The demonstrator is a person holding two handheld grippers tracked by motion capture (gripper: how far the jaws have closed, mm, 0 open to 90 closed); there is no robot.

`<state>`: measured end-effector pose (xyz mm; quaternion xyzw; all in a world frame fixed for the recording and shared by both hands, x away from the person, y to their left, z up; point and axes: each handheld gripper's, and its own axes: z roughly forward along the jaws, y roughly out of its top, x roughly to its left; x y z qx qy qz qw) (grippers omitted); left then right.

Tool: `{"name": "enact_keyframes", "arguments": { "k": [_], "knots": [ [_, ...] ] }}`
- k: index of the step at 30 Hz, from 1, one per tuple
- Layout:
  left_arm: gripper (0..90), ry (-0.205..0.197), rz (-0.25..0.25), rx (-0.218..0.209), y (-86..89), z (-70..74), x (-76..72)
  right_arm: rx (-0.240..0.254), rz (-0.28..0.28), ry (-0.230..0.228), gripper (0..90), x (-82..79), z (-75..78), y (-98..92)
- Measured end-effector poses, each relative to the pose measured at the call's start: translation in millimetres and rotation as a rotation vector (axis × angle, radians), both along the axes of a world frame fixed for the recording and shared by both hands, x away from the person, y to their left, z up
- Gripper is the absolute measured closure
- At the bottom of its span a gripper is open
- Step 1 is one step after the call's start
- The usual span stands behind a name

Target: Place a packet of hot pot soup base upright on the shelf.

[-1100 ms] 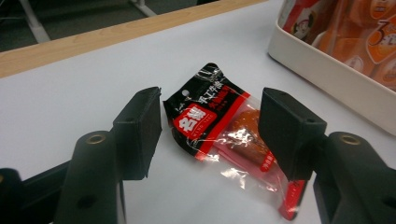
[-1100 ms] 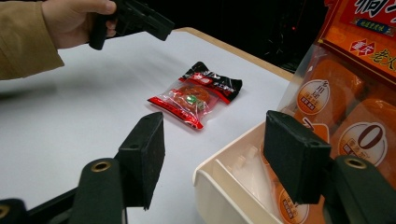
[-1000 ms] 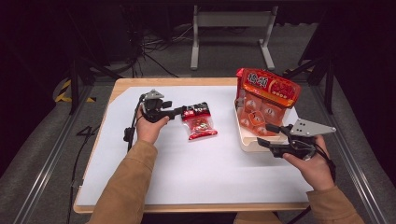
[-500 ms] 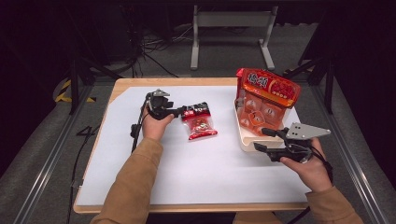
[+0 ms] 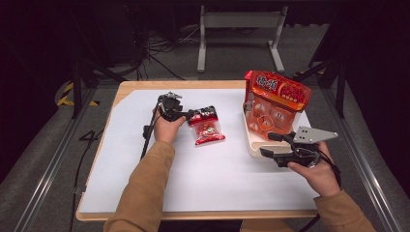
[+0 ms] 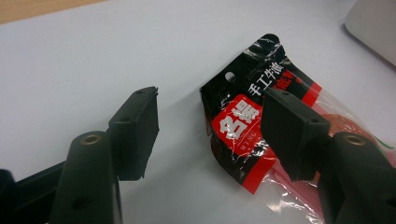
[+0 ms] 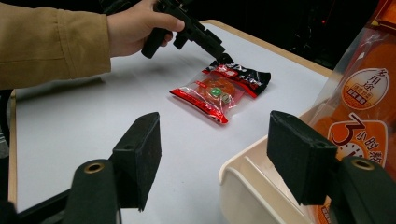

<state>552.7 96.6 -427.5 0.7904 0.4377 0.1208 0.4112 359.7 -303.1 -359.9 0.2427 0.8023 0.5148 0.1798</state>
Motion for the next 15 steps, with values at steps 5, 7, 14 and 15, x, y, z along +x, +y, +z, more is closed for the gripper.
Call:
{"name": "enact_keyframes", "arguments": {
  "k": [5, 7, 14, 15],
  "knots": [
    [41.1, 0.027, -0.002, 0.014, -7.2, -6.0, 1.5, -0.003, -0.001, 0.000, 36.1, 0.0, -0.2, 0.6],
    [43.1, 0.031, -0.005, 0.010, -8.4, -7.0, 1.7, -0.003, 0.003, 0.003, 36.1, -0.2, -0.4, 1.6],
    [54.0, 0.077, -0.014, 0.010, -10.6, -14.4, 4.9, -0.006, 0.008, 0.003, 36.0, -0.2, -0.9, 3.2],
    [56.4, 0.083, -0.020, 0.007, -10.4, -15.0, 5.2, -0.006, 0.008, 0.003, 36.1, -0.1, -0.9, 3.3]
  ]
}}
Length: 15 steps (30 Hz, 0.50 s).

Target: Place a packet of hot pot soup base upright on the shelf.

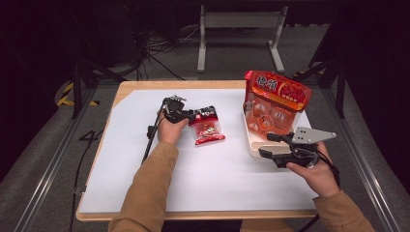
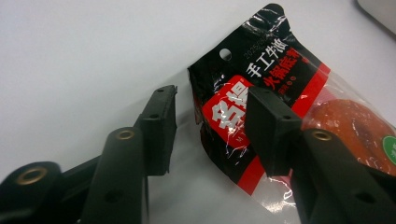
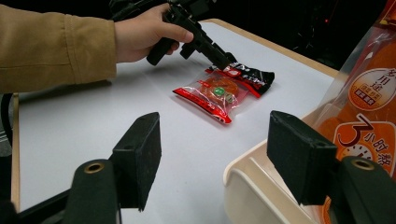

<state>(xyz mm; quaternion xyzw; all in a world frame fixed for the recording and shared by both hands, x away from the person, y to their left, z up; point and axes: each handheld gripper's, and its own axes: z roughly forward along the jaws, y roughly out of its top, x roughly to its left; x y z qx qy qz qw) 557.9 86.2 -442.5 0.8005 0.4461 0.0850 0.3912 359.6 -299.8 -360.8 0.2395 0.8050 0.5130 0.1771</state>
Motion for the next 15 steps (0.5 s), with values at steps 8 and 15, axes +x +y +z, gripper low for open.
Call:
{"name": "enact_keyframes", "arguments": {
  "k": [8, 15],
  "knots": [
    [88.7, 0.011, -0.032, -0.030, 2.1, 0.8, -0.7, -0.002, 0.002, 0.003, 36.1, 1.1, -1.4, 0.5],
    [90.0, -0.021, -0.043, -0.057, 4.2, 11.4, -6.4, 0.000, 0.002, 0.008, 36.1, 2.2, -2.4, 0.7]
  ]
}}
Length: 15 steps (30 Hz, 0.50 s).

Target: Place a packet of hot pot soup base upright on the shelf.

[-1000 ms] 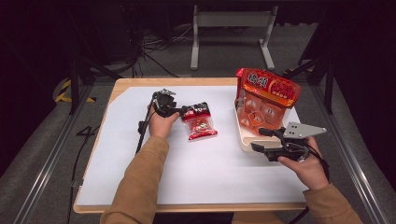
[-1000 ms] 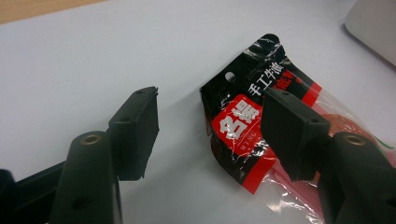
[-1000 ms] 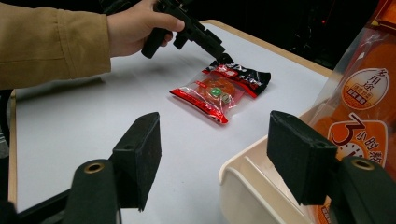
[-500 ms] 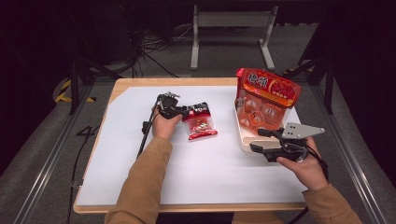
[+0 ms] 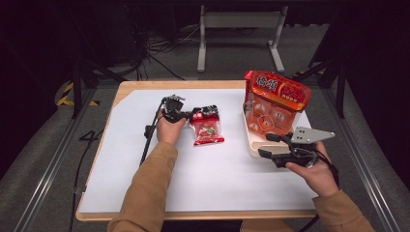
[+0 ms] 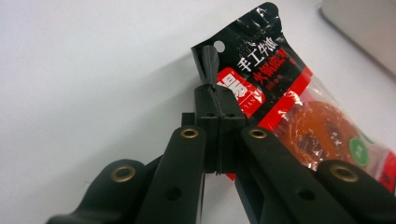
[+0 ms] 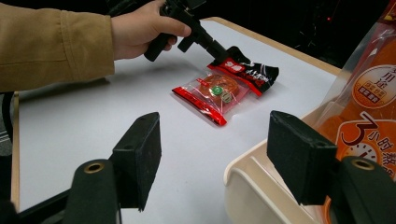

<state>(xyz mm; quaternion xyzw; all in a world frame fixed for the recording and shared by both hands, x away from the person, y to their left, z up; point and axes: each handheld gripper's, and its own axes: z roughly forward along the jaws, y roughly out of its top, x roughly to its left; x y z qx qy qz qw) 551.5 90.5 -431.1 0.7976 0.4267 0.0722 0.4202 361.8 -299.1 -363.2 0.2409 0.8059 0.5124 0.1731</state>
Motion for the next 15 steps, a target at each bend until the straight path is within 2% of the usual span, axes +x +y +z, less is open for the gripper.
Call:
{"name": "enact_keyframes", "arguments": {
  "k": [7, 10, 15],
  "knots": [
    [90.0, -0.058, -0.020, -0.053, 3.0, 16.7, -11.6, 0.002, 0.000, 0.001, 36.1, 0.6, -0.3, 0.6],
    [90.0, -0.071, -0.026, -0.066, 3.9, 20.7, -15.0, 0.001, 0.001, 0.001, 36.1, 0.6, -0.3, 1.2],
    [90.0, -0.128, -0.056, -0.092, 3.2, 35.7, -27.4, 0.002, 0.001, 0.001, 36.1, 1.0, 0.0, 2.0]
  ]
}}
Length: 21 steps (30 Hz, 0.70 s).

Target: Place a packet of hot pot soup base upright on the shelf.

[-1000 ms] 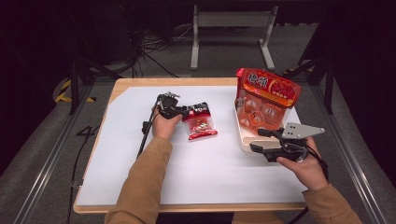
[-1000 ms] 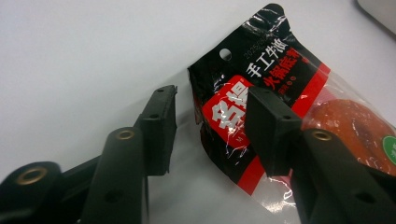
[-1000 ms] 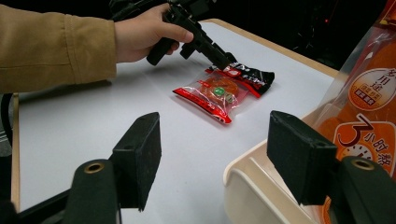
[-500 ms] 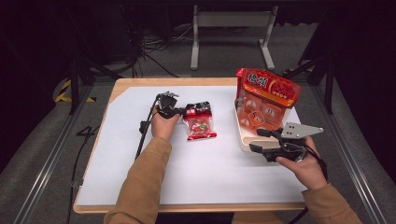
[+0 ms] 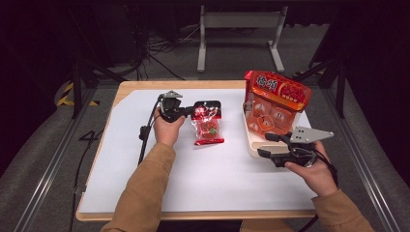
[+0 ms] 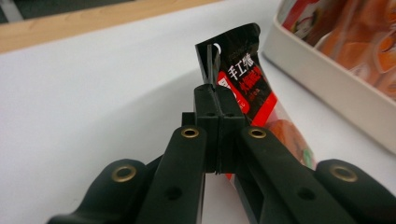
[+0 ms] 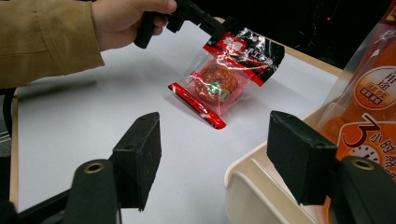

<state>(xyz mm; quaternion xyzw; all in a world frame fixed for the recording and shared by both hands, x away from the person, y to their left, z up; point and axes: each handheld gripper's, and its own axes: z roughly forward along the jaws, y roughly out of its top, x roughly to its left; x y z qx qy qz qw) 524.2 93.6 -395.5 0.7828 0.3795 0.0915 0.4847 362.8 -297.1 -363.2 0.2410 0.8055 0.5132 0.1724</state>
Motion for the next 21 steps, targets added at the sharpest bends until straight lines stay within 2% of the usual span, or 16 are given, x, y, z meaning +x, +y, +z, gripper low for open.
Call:
{"name": "enact_keyframes", "arguments": {
  "k": [6, 9, 12, 18, 21],
  "knots": [
    [90.0, -0.048, -0.030, -0.034, -0.6, 14.1, -15.3, 0.004, -0.002, 0.001, 36.5, 1.1, 0.8, 0.3],
    [90.0, -0.059, -0.035, -0.043, -0.2, 17.5, -20.0, 0.007, -0.002, 0.002, 37.4, 1.5, 1.1, 0.2],
    [90.0, -0.088, -0.048, -0.071, 2.0, 25.7, -29.8, 0.008, -0.002, 0.005, 39.4, 2.7, 1.6, 0.2],
    [90.0, -0.135, -0.088, -0.070, 3.1, 37.4, -44.9, 0.021, 0.005, 0.003, 43.7, 4.9, 3.2, 1.5],
    [90.0, -0.152, -0.099, -0.063, 2.5, 42.7, -52.7, 0.045, 0.008, 0.008, 44.8, 7.3, 4.0, 3.4]
  ]
}}
